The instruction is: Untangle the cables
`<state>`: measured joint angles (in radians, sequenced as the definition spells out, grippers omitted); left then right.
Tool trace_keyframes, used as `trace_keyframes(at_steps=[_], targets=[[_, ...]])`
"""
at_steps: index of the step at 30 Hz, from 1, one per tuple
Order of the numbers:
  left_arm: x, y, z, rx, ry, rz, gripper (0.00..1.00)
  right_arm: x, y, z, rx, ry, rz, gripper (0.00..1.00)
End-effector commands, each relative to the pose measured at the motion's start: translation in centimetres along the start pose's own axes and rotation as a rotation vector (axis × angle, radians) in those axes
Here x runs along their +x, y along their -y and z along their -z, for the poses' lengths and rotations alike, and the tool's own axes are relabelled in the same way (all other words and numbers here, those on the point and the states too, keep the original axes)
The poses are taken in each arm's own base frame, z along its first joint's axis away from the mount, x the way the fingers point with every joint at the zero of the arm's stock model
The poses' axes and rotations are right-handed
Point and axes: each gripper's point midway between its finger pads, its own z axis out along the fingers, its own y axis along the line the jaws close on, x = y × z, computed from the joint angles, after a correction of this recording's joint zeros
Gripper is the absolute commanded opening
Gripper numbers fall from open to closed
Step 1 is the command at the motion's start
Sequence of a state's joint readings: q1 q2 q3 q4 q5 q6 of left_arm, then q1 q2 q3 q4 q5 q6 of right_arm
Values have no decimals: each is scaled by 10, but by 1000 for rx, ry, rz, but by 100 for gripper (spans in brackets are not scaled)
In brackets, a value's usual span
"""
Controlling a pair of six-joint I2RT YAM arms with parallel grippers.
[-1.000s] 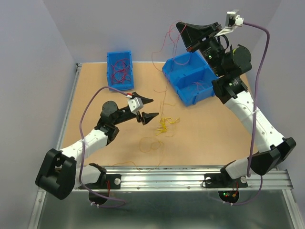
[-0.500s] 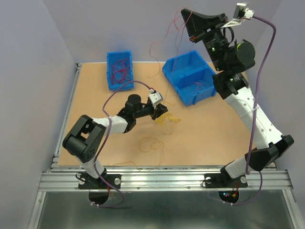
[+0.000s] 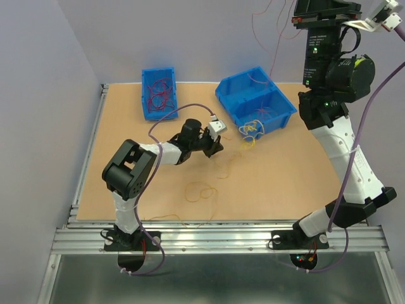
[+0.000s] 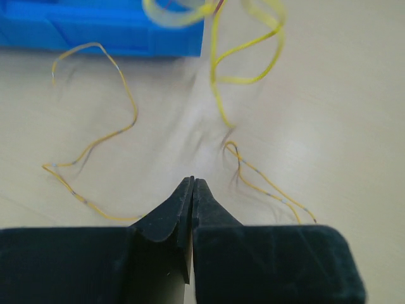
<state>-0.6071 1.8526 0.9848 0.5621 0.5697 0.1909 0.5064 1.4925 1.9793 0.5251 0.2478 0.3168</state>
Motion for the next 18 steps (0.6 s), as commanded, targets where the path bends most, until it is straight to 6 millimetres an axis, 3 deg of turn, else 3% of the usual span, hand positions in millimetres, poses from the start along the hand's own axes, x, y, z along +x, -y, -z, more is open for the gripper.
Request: trace_keyframes(at_steps=[1,4,5,6,7,11,18], targets=[[-7,-2,0,-9,-21,-12,10,-64,-17,-2,-12,147,-21,1],[-18,2,7,-4,10,-30,29,-65,-20,1,-26,141,-48,0],[-27,4,9,0,39,-49,48,-66,-22,3,-35,138,-54,1],[-27,7,13,4,41,-50,48,-65,-23,4,-38,134,-57,1],[-34,12,20,9,78,-68,61,-65,-24,5,-42,131,-75,0],[-64,29,39,33,221,-132,72,-59,-25,10,-51,110,-127,1],[-99,70,61,117,361,-202,78,-34,-34,20,-114,34,-248,1]])
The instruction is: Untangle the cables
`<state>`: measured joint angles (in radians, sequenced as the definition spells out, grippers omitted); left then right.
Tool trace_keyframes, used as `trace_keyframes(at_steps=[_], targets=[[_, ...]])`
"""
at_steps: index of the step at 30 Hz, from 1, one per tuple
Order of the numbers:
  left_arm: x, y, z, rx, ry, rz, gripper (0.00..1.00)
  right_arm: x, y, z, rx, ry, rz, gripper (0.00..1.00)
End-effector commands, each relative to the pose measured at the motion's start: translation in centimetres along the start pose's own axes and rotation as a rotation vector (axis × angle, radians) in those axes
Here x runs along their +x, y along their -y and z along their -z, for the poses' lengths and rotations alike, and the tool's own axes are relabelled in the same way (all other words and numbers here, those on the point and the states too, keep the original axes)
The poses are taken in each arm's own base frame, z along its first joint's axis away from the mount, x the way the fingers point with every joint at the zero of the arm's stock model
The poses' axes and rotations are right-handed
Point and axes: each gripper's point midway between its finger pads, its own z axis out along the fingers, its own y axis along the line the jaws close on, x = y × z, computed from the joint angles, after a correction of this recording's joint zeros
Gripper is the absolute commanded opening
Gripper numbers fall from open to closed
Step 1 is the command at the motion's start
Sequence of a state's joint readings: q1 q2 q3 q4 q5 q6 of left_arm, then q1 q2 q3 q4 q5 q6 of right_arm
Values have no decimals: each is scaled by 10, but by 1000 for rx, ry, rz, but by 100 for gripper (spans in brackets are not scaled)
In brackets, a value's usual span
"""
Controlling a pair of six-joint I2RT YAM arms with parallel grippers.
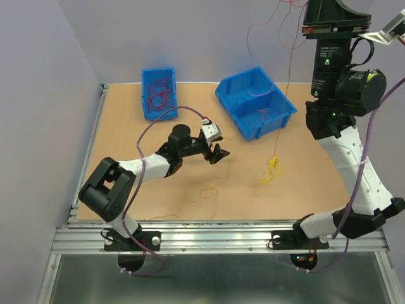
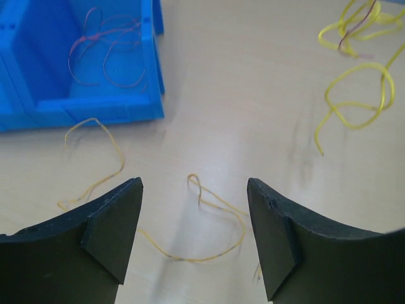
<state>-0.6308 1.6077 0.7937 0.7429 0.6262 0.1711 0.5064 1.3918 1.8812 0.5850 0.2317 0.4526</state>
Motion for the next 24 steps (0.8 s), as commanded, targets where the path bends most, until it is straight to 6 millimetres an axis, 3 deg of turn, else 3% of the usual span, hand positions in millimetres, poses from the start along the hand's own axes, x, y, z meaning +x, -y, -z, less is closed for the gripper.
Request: trace_keyframes(at_steps=[1,10,15,18,20,21,22,24], targets=[[-61,25,11,58,185,-108,78,10,-16,7,-72,-34,-123,1],[-152,50,36,116,391,-146,80,45,-21,12,-126,-124,-264,1],[-168,51,18,160,419,-140,78,59,-24,8,-150,-153,-303,0],[-167,39,-3,118,416,-127,76,67,-26,8,-157,-168,-330,1],[-164,19,-21,58,404,-112,71,72,-27,7,-157,-174,-341,0],[-156,6,-29,10,369,-89,62,74,-27,7,-155,-175,-344,1],[-156,-21,-37,-111,361,-85,59,75,-28,7,-154,-176,-346,0],[-151,-50,-35,-266,349,-109,59,76,-31,6,-161,-177,-351,0]])
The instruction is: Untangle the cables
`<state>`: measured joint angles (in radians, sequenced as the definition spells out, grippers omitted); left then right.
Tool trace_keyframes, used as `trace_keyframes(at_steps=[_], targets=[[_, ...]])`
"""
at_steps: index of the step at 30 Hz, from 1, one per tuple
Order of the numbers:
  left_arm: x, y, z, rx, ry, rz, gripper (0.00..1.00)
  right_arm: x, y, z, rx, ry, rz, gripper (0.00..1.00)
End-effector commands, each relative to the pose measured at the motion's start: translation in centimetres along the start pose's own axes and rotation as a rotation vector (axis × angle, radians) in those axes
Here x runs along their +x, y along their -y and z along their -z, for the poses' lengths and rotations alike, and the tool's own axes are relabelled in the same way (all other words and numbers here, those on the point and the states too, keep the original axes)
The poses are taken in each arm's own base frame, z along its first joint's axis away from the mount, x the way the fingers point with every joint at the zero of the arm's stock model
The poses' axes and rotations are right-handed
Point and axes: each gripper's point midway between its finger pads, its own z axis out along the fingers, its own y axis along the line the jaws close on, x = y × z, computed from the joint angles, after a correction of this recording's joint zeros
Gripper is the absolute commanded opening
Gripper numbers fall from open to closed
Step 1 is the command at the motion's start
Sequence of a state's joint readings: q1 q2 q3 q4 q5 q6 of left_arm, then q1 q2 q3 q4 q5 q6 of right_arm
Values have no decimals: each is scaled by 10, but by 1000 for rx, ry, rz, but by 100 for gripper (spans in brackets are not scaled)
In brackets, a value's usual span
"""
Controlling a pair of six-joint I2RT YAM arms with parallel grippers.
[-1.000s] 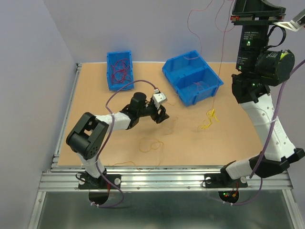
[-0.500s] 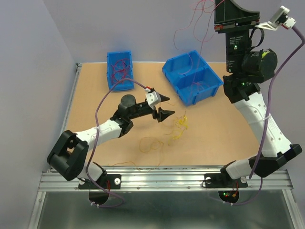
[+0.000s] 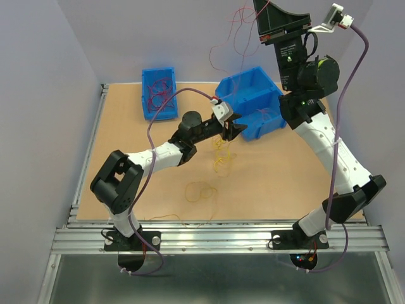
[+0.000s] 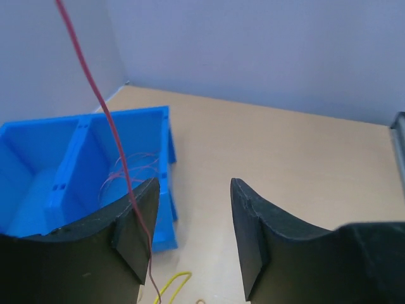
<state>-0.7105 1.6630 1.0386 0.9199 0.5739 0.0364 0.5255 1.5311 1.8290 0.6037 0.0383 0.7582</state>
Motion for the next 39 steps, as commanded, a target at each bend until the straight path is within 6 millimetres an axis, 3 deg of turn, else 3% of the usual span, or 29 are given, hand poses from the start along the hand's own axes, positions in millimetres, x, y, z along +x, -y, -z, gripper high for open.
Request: trace_keyframes(at_steps=[1,2,6,8,9,10,15,16,17,21,27,28,31,33,35,38,39], targets=[[-16,-62,0,-304,37,-93,59,-32,-51,-5,-120,68,-38,0],[-8,-64,8,-328,27,-118,60,-32,-53,-6,-125,67,-41,0],[-12,-67,12,-359,54,-121,62,-31,-54,-6,-122,68,-39,1],[-9,-66,9,-348,42,-102,49,-32,-55,-7,-122,74,-44,1],[-6,-66,8,-346,29,-89,35,-32,-56,-8,-122,76,-47,0],[-1,-65,5,-331,20,-89,30,-34,-56,-9,-118,80,-48,1],[19,-62,-3,-293,-25,-66,29,-43,-63,-13,-121,103,-62,0],[38,-68,-3,-312,-77,-49,29,-45,-63,-15,-118,113,-70,0],[38,-73,-7,-327,-86,-52,28,-51,-67,-18,-123,128,-73,1],[79,-89,-2,-389,-189,-84,16,-79,-80,-26,-117,204,-63,1],[109,-90,2,-390,-244,-67,16,-126,-92,-33,-76,350,-25,1],[124,-91,4,-400,-283,-50,15,-141,-93,-33,-56,403,-13,1],[137,-103,5,-447,-330,-35,15,-157,-95,-29,-29,452,37,1],[132,-111,8,-485,-322,-36,14,-154,-91,-26,-13,440,62,1],[118,-116,12,-511,-294,-33,13,-138,-74,-20,30,397,93,1],[91,-123,19,-546,-244,-24,13,-139,-62,-6,71,421,136,1],[89,-123,22,-558,-241,-19,13,-127,-47,-4,102,403,154,1]])
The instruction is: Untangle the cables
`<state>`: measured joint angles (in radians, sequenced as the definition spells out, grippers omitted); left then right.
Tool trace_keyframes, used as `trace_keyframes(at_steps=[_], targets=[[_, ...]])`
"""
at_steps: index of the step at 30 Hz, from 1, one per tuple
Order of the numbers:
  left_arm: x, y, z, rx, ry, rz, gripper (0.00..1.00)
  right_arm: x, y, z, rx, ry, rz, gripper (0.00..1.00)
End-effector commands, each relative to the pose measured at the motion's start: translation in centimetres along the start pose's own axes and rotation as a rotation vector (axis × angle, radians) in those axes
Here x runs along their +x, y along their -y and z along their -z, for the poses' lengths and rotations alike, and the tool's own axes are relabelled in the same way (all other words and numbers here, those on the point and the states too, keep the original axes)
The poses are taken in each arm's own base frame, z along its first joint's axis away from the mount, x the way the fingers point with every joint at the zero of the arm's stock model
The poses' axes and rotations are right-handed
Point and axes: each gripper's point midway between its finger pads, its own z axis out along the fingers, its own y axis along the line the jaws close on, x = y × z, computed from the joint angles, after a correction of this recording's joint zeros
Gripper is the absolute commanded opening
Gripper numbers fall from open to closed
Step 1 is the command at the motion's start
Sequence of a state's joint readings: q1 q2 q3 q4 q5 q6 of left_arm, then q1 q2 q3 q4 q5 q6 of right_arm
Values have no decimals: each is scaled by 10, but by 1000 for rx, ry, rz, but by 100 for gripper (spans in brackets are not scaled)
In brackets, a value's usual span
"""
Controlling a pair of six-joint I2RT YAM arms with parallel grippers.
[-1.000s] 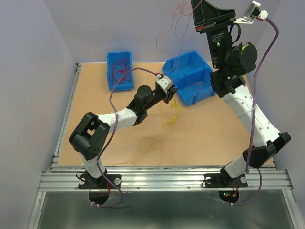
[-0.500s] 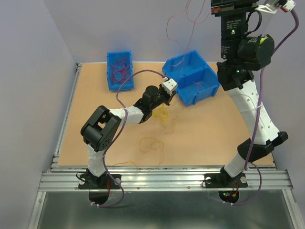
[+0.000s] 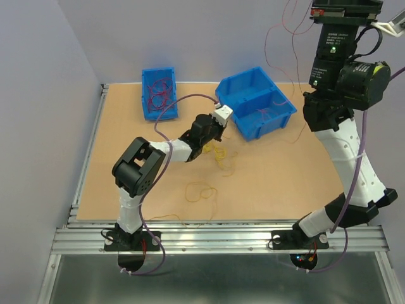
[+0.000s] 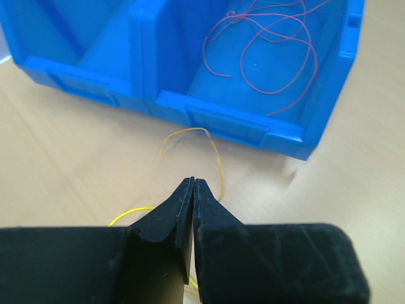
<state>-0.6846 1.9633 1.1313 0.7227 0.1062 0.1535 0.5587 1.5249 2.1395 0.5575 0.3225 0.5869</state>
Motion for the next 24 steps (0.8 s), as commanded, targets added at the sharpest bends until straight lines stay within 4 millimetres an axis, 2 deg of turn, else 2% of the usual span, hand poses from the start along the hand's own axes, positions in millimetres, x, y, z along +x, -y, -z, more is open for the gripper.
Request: trace_keyframes(at_steps=[1,7,10,14,19,20,24], targets=[[-82,-32,24,-115,176,45,13,5,28,13,69,29,125,1],[-106,-65,50,-159,245,150,15,41,81,23,170,-17,320,1],[-118,-72,60,-134,285,209,16,52,103,27,196,-31,330,1],[-120,-85,69,-133,309,256,17,67,127,28,223,-42,325,0],[-121,-89,73,-139,327,263,17,71,163,31,276,-35,328,1],[-120,-89,72,-137,325,266,17,68,179,33,293,-34,321,1],[-121,-89,74,-135,330,266,17,59,222,41,342,-37,328,1]])
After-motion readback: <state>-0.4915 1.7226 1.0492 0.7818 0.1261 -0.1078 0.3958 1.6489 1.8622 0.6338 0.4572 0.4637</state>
